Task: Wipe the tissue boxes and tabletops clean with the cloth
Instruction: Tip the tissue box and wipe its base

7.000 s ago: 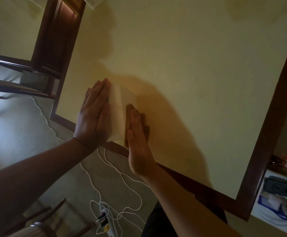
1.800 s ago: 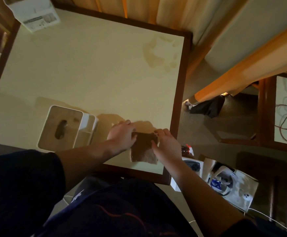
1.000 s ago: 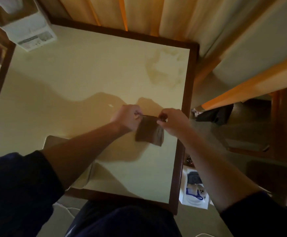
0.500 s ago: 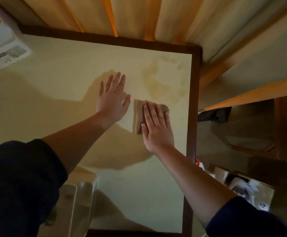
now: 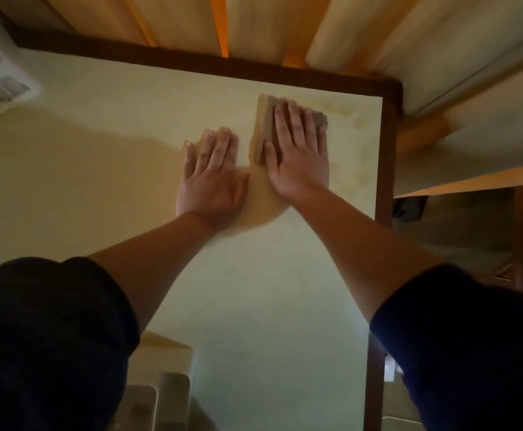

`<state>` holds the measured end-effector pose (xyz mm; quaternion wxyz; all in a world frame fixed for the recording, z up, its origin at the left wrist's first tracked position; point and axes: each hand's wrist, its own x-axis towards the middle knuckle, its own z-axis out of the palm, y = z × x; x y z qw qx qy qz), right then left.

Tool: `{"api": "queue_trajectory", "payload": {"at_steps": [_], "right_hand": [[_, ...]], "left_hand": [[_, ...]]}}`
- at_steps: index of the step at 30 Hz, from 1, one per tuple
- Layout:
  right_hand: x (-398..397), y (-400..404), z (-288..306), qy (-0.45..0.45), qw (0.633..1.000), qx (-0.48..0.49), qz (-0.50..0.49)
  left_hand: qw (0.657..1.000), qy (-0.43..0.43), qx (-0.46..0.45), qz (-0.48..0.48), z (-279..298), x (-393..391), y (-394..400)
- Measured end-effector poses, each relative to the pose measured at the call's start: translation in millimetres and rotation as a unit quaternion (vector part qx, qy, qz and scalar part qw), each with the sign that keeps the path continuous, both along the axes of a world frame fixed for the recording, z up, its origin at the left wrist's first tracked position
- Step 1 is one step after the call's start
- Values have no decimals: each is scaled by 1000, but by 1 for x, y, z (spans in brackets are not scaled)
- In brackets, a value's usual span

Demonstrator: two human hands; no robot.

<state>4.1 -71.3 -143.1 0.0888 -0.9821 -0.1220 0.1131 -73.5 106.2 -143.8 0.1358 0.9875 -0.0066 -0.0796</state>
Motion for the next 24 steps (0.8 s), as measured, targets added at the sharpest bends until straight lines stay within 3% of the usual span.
{"api": "queue_trajectory", "payload": {"at_steps": [7,10,17,24], "right_hand": [[64,29,12,17,1000,-23,5],[68,6,10,18,999,-23,15],[82,-89,13,32,995,-31,-85],[42,-103,6,17,994,-17,-104]], "left_hand": [[1000,-25,-7,-3,-5,-1,2],[1000,-28,-8,-4,-5,-1,3],[1000,-26,-8,-5,-5,1,3],[1000,-25,-9,-2,-3,1,2]]}}
